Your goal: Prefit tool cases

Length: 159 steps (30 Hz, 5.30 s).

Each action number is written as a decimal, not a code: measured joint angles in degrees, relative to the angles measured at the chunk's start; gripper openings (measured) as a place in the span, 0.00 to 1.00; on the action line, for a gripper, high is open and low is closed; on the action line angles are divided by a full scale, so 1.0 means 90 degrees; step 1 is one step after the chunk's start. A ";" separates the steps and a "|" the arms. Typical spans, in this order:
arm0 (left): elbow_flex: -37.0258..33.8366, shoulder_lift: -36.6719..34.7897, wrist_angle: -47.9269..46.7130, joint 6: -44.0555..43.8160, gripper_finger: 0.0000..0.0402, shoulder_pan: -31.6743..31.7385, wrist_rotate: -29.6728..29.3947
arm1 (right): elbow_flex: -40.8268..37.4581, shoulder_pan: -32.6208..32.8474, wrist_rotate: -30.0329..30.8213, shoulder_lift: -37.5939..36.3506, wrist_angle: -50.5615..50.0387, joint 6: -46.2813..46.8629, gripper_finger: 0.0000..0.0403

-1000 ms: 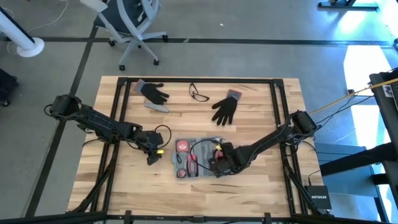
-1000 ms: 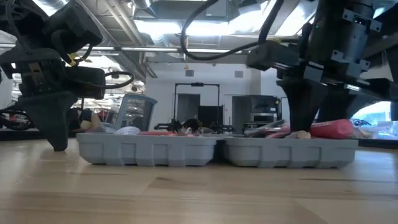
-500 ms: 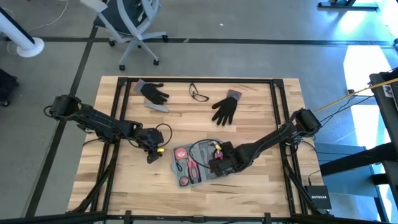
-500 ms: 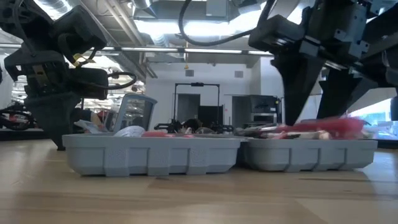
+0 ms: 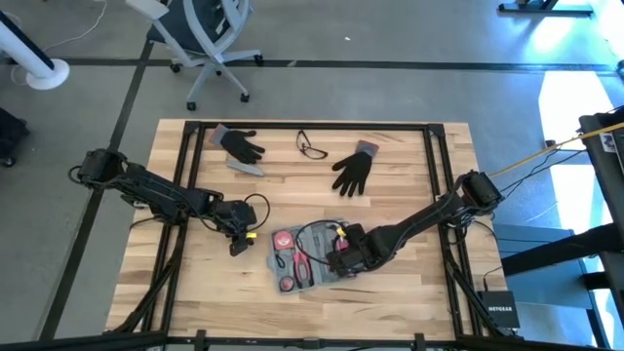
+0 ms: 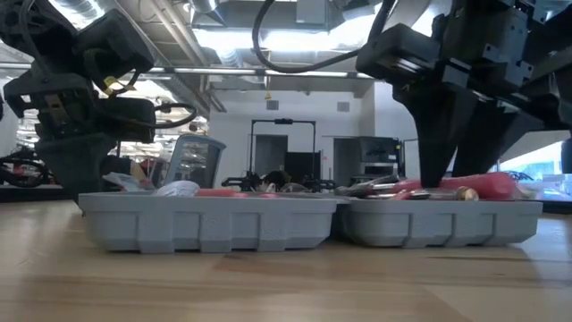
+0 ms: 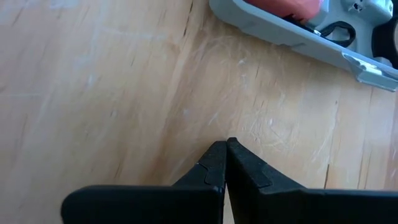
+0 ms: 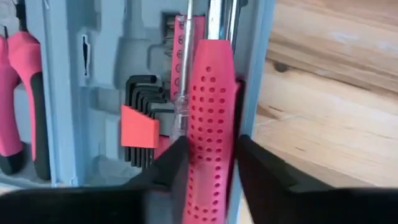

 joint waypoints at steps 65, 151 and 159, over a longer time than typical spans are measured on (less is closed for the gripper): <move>0.0000 0.0000 -0.0141 0.0213 0.00 0.0206 0.0061 | 0.0553 -0.1751 -0.0384 0.0423 -0.0531 -0.2034 0.03; 0.0012 -0.0091 -0.0578 0.0199 0.00 0.0178 0.0308 | 0.2417 -0.2052 -0.1890 0.1185 -0.1198 -0.5379 0.01; -0.0015 -0.0742 -0.1654 0.0591 0.00 0.0065 0.0458 | -0.0490 -0.2559 -0.1727 -0.1191 0.1252 -0.4375 0.01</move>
